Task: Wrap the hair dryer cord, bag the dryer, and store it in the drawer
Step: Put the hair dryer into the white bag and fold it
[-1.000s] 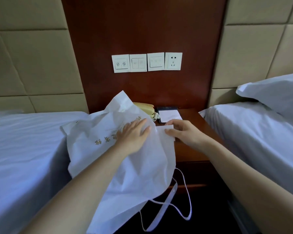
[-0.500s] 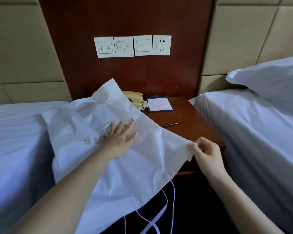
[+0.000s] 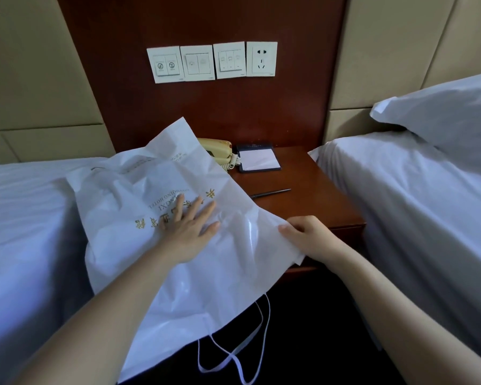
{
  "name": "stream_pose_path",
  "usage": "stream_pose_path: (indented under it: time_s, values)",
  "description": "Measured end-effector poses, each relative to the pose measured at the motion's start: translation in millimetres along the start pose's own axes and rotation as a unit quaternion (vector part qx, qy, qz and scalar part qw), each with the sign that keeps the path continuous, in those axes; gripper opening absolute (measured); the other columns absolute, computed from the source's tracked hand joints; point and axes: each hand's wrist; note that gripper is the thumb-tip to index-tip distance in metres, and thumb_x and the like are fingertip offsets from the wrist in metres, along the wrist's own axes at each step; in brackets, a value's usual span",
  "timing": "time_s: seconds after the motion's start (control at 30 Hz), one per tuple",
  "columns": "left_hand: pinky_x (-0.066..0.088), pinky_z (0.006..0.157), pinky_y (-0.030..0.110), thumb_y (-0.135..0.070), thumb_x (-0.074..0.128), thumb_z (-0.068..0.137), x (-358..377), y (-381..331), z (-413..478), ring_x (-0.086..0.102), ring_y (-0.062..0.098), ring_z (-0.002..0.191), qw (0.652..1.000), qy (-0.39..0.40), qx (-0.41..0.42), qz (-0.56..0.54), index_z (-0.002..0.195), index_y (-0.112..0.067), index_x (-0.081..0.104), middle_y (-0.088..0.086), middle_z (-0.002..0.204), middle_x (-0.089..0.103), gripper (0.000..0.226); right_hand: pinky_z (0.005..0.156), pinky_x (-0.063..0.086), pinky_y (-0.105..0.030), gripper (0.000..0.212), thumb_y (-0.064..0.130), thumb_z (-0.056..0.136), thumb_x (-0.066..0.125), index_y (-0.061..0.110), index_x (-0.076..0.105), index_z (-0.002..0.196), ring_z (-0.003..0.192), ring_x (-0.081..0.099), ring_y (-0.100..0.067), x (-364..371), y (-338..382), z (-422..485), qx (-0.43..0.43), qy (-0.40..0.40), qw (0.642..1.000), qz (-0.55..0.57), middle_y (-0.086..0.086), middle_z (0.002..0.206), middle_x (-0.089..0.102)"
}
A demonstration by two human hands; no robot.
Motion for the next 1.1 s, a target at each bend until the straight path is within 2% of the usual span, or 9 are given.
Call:
stream_pose_path:
  time_s: [0.2, 0.37, 0.53, 0.67, 0.83, 0.9, 1.0, 1.07, 1.1]
  values:
    - [0.01, 0.112, 0.06, -0.052, 0.02, 0.098, 2, 4, -2, -0.023, 0.018, 0.144, 1.0, -0.017, 0.012, 0.001, 0.149, -0.042, 0.001, -0.021, 0.158, -0.008, 0.056, 0.048, 0.025, -0.024, 0.034, 0.02, 0.088, 0.053, 0.0, 0.05, 0.06, 0.048, 0.033, -0.006, 3, -22, -21, -0.022, -0.068, 0.997, -0.043, 0.002, 0.051, 0.04]
    - [0.004, 0.115, 0.057, -0.053, 0.029, 0.096, -8, 3, -9, -0.027, 0.018, 0.143, 0.999, 0.023, 0.005, -0.032, 0.15, -0.041, 0.001, -0.017, 0.159, -0.012, 0.062, 0.057, 0.036, -0.029, 0.023, 0.014, 0.082, 0.064, 0.011, 0.057, 0.06, 0.056, 0.046, -0.01, -14, -28, -27, 0.021, 0.025, 0.998, -0.054, 0.004, 0.057, 0.051]
    - [0.005, 0.118, 0.048, -0.049, 0.043, 0.094, -29, -12, -44, -0.01, 0.014, 0.147, 0.995, 0.079, -0.001, -0.053, 0.151, -0.034, 0.01, -0.012, 0.16, -0.009, 0.067, 0.072, 0.043, -0.028, 0.017, 0.024, 0.086, 0.062, 0.02, 0.051, 0.098, 0.08, 0.058, -0.015, -21, -13, -47, 0.047, 0.063, 0.983, -0.166, 0.001, 0.091, 0.061]
    - [0.003, 0.116, 0.047, -0.046, 0.042, 0.095, -33, -17, -94, 0.005, 0.01, 0.147, 1.0, -0.002, 0.01, -0.01, 0.148, -0.032, 0.021, -0.011, 0.16, 0.008, 0.059, 0.098, 0.033, -0.039, 0.052, 0.033, 0.091, 0.051, 0.016, 0.035, 0.137, 0.123, 0.04, -0.034, -2, 5, -55, 0.017, 0.007, 0.968, -0.249, -0.01, 0.133, 0.046]
    - [0.001, 0.114, 0.051, -0.046, 0.054, 0.088, -19, -4, -156, -0.009, 0.019, 0.147, 0.972, -0.199, -0.119, -0.031, 0.149, -0.029, 0.011, 0.001, 0.16, -0.006, 0.077, 0.107, 0.024, -0.041, 0.05, 0.04, 0.093, 0.045, 0.019, 0.037, 0.138, 0.138, 0.022, -0.028, 35, 32, -72, -0.033, -0.032, 0.941, -0.336, -0.007, 0.148, 0.032]
    - [0.011, 0.115, 0.05, -0.033, 0.064, 0.084, -8, 11, -165, -0.002, 0.023, 0.148, 0.944, -0.236, -0.159, -0.167, 0.151, -0.022, 0.006, 0.007, 0.16, -0.004, 0.089, 0.104, 0.028, -0.038, 0.043, 0.036, 0.094, 0.046, 0.019, 0.045, 0.133, 0.134, 0.03, -0.025, 49, 42, -81, -0.103, -0.047, 0.946, -0.304, -0.004, 0.144, 0.038]
    - [0.033, 0.108, 0.038, -0.017, 0.069, 0.079, -3, 27, -174, 0.035, 0.02, 0.135, 0.854, -0.258, -0.161, -0.423, 0.149, -0.015, 0.01, 0.005, 0.15, 0.029, 0.092, 0.083, 0.044, -0.032, 0.025, 0.029, 0.094, 0.048, 0.018, 0.056, 0.115, 0.101, 0.055, -0.018, 73, 60, -103, -0.174, 0.002, 0.974, -0.147, 0.002, 0.114, 0.055]
    - [0.039, 0.094, 0.03, -0.02, 0.064, 0.087, 2, 28, -180, 0.047, 0.013, 0.115, 0.805, -0.23, -0.205, -0.507, 0.147, -0.015, 0.018, -0.004, 0.13, 0.045, 0.076, 0.067, 0.043, -0.034, 0.012, 0.026, 0.094, 0.047, 0.02, 0.056, 0.089, 0.075, 0.054, -0.02, 89, 68, -115, -0.19, 0.013, 0.973, -0.131, 0.005, 0.084, 0.053]
    - [0.042, 0.09, 0.032, -0.025, 0.059, 0.091, 4, 27, -183, 0.05, 0.014, 0.109, 0.799, -0.203, -0.22, -0.522, 0.14, -0.017, 0.032, -0.005, 0.119, 0.049, 0.056, 0.061, 0.039, -0.034, 0.02, 0.028, 0.093, 0.046, 0.019, 0.051, 0.076, 0.069, 0.051, -0.024, 98, 69, -121, -0.178, 0.01, 0.974, -0.141, 0.003, 0.071, 0.049]
Point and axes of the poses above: each hand's wrist, its own z-axis towards the middle knuckle, its own x-axis out of the palm, y = z × x
